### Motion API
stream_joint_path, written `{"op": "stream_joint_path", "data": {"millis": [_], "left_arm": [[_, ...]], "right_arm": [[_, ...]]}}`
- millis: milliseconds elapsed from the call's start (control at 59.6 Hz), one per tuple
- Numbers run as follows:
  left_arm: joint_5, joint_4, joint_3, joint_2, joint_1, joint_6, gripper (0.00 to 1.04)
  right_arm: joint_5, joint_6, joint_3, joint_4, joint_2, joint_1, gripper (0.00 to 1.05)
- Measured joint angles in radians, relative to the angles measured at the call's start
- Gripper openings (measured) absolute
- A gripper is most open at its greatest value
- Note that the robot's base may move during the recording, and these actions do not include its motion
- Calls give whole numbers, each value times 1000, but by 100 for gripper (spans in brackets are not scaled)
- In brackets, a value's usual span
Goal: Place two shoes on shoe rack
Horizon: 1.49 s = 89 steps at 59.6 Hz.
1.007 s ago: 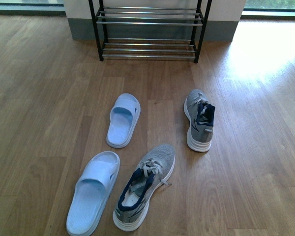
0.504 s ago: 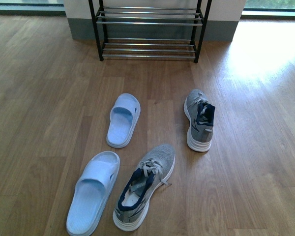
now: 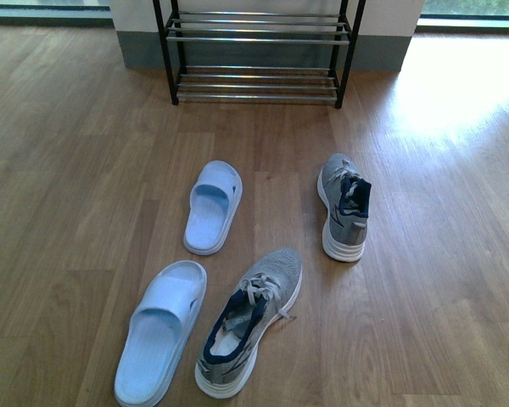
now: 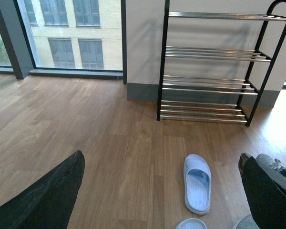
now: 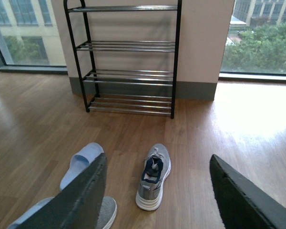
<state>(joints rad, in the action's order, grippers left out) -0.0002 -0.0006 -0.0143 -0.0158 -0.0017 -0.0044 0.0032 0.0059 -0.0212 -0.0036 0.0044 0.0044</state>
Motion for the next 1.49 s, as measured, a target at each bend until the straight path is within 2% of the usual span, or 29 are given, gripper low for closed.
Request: {"op": "stream_joint_path", "data": {"millis": [34,168,839,890,923,974,1058,1125,1209,1343,1494], "left_arm": [[0,0,0,0,0,0,95],[0,0,0,0,0,0,95],[0,0,0,0,0,0,95],[0,0,0,0,0,0,95],[0,0,0,0,0,0,95],[0,0,0,0,0,0,95],[0,0,0,0,0,0,95],[0,0,0,0,0,0,95],[0,0,0,0,0,0,95],[0,0,0,0,0,0,95],[0,0,0,0,0,0,95]], "right_arm": [[0,0,0,0,0,0,76],[0,0,0,0,0,0,97],[0,0,0,0,0,0,95],[90,3,-3,-6,19,23,95],[194,14,-4,17,76,61,95],[263,23,-5,85,190,80,95],[226,53,-28,273,462,52,95],[160,87,-115,486,811,2,95],[109,110,-241,608,1152,-31,95],[56,122,-462,637,1591,-58,95],[58,116,-777,584,2039,-95,95]]}}
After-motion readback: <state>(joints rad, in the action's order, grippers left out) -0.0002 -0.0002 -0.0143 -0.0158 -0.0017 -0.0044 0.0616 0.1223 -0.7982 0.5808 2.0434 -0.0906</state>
